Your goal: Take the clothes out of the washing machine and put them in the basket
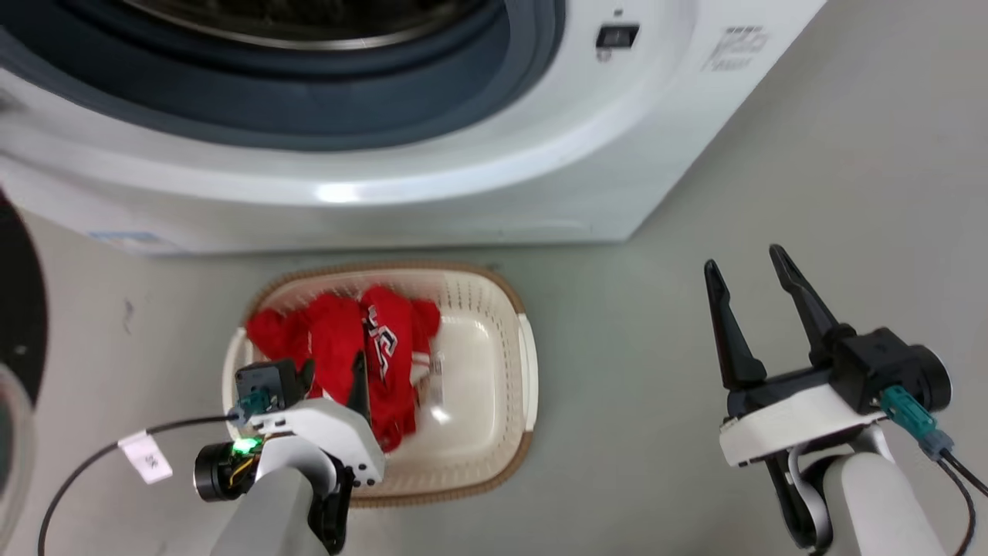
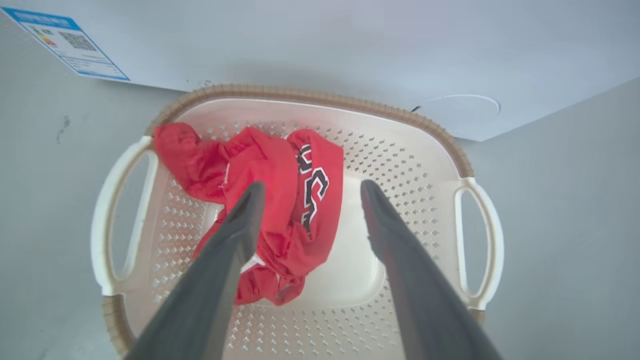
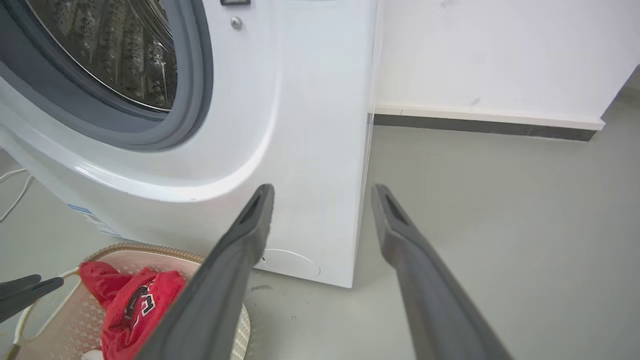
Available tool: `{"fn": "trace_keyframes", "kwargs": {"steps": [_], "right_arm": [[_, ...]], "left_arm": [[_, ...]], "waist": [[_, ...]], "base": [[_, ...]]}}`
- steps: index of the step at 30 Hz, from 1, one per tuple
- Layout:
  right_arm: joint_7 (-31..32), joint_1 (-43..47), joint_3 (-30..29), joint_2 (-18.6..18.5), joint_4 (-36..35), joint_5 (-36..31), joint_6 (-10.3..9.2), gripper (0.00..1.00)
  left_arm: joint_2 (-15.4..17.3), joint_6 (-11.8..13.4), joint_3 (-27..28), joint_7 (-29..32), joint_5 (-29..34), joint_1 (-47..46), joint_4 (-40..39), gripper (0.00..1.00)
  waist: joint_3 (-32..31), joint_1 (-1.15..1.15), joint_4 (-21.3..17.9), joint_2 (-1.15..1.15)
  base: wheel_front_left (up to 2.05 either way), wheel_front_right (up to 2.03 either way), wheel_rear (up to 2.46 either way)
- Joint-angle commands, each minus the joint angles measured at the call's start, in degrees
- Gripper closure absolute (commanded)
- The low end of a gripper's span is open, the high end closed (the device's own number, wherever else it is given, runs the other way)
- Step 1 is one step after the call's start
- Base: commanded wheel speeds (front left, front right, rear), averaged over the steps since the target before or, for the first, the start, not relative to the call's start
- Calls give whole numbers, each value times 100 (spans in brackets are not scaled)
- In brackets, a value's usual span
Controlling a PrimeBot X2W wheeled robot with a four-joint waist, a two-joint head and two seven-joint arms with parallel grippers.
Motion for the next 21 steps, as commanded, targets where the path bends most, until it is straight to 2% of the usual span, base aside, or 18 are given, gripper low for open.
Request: {"fn": "trace_keyframes", "kwargs": {"steps": [1,7,14,21], "right_arm": [[29,170,-61,3,-43,-46,-4,0],[174,482,-222,2,-228,-92,-3,0],[381,754,-366,2,-540,-178,-4,0],[545,1091,-502,2,-748,-213,-4,0]], "left_arm": [[-35,57,76,-14,126,273,-335,0],[-63,117,304,-14,579,894,-1735,0],[-105,207,313,-14,1096,1369,-3492,0],[-46,232,302,-14,1438,1885,-4449,0]], "waist": [[-885,0,175,0],[-1565,0,221,0],[-2079,0,339,0],[-2493,0,357,0]], "base": [[0,0,0],[0,0,0],[0,0,0],[0,0,0]]}}
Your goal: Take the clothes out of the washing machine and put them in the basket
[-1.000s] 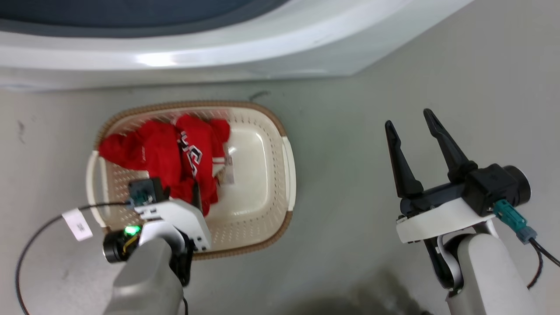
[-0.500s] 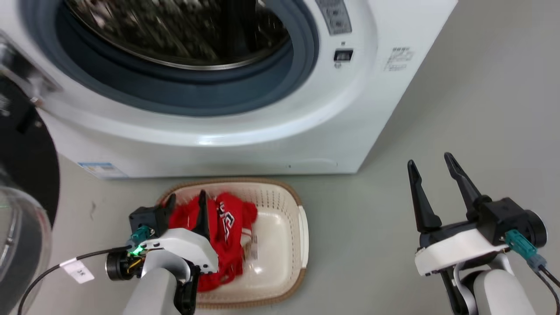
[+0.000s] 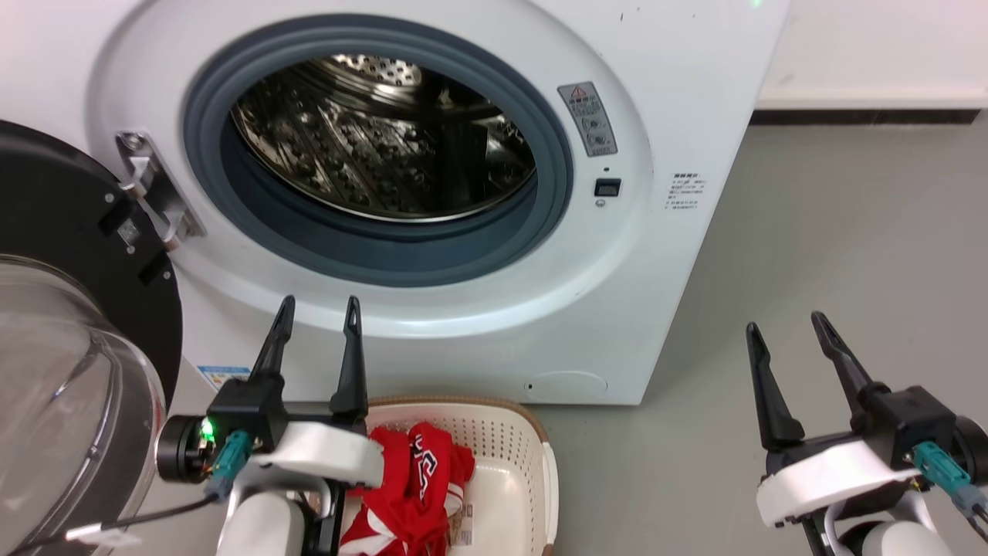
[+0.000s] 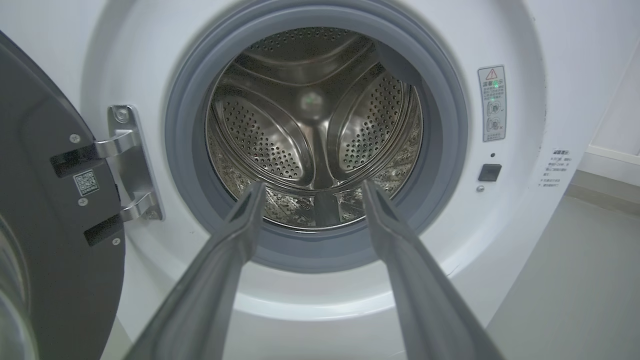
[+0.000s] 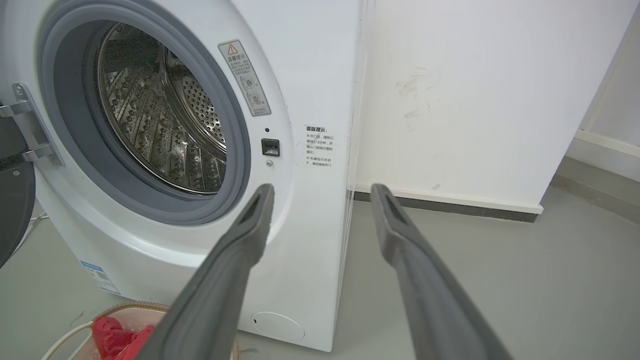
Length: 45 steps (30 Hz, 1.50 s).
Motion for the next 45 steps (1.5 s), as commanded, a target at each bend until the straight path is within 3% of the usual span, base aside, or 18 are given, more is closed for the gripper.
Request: {"fn": "trace_keyframes", "kwargs": {"steps": [1,9,32,33,45], "right_arm": [[45,158,-24,2,-64,-3,-4,0],[163,537,-4,2,-211,43,-3,0],[199,725,49,2,-135,197,-4,0],[224,683,50,0,-147,197,0,100],[302,567,46,-78,87,1578,0,100]], "left_arm": [[63,17,0,-14,77,219,-150,0],[144,68,-42,-6,158,869,-356,0],[274,149,-106,120,30,1051,-525,0],[265,144,-108,105,50,980,-501,100],[210,4,104,427,-1167,880,-301,100]], "waist": [[-220,1,20,0],[-529,1,28,0],[-623,1,28,0],[-623,1,28,0],[-607,2,29,0]], "base": [[0,0,0],[0,0,0],[0,0,0],[0,0,0],[0,0,0]]}}
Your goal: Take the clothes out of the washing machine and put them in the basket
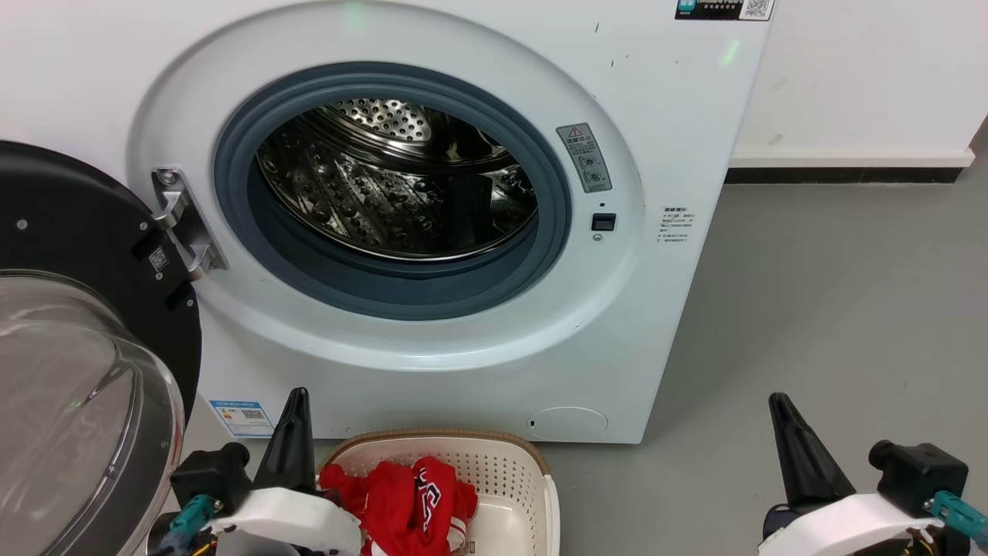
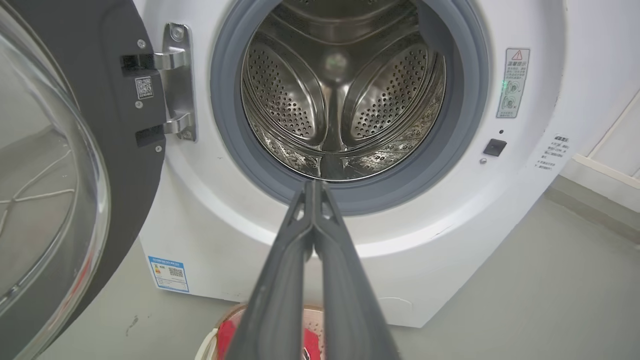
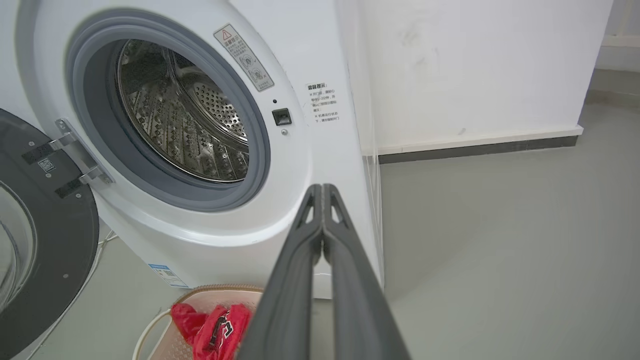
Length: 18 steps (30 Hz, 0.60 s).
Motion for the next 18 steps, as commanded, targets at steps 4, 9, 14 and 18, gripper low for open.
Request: {"fn": "trace_keyframes", "kwargs": {"steps": [4,9,14,18], "right_arm": [[36,-253,-21,-72,23,662,1,100],[86,-335,-39,-103,128,1322,1,100],[126,-391,-57,-122,208,1831,1,100],[187,-466,-87,-143,310,2496,0,100]], "left_arm": [[-1,-71,110,118,-590,-184,-48,100],[-22,-141,193,254,-1190,-219,-9,100],[-40,-195,262,365,-1657,-247,26,100],[-63,-264,351,510,-2270,-291,73,100]], "waist": [[7,0,0,0],[16,0,0,0],[23,0,0,0],[33,0,1,0]], "base": [[0,0,0],[0,0,0],[0,0,0],[0,0,0]]}}
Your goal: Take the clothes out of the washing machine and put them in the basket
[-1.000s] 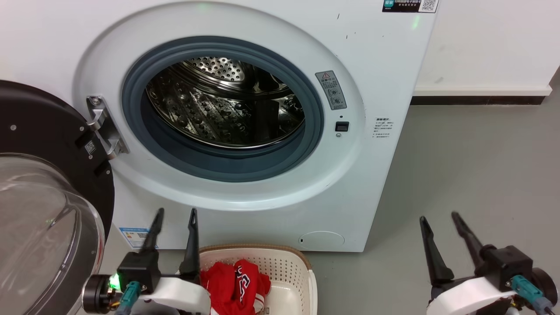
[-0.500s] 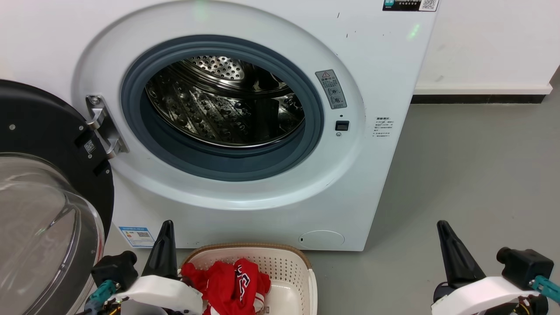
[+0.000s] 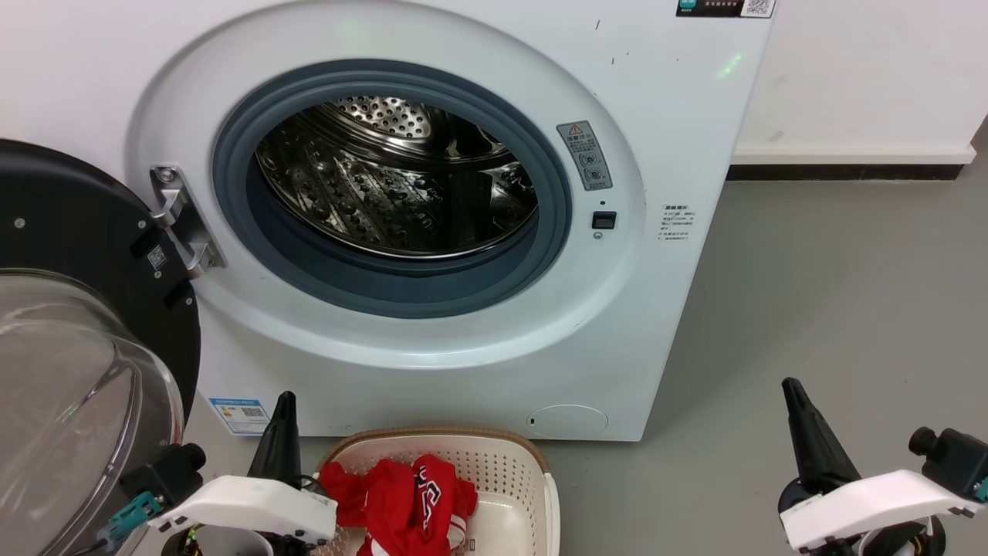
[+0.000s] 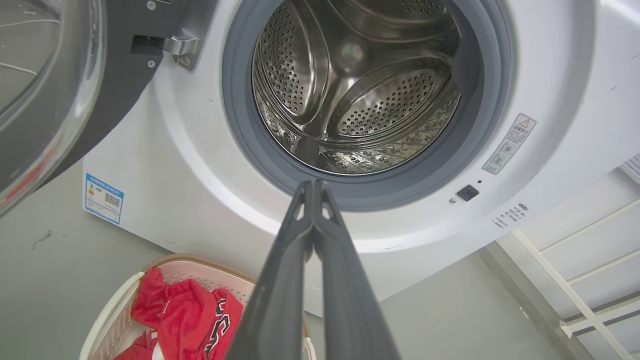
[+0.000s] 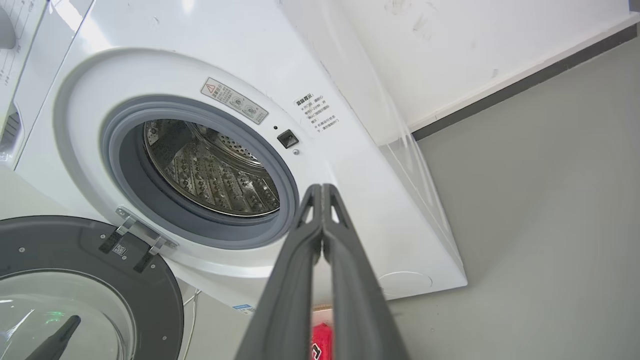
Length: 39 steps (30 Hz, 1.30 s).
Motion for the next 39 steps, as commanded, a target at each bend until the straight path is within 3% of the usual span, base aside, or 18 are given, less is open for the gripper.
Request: {"fn": "trace_keyframes", "kwargs": {"steps": [1,39], "right_arm": [[18,-170,-22,-45,-31,275,0,100],[339,-485,-224,-79,418,3004,0,100]], "left_arm": [[-5,-38,51,46,-236,-189,-50,100],[-96,-338,448,672,-2804,-355,162,100]], "waist": [[3,0,0,0],[56,0,3,0]], "base": [[0,0,0],[0,0,0]]}}
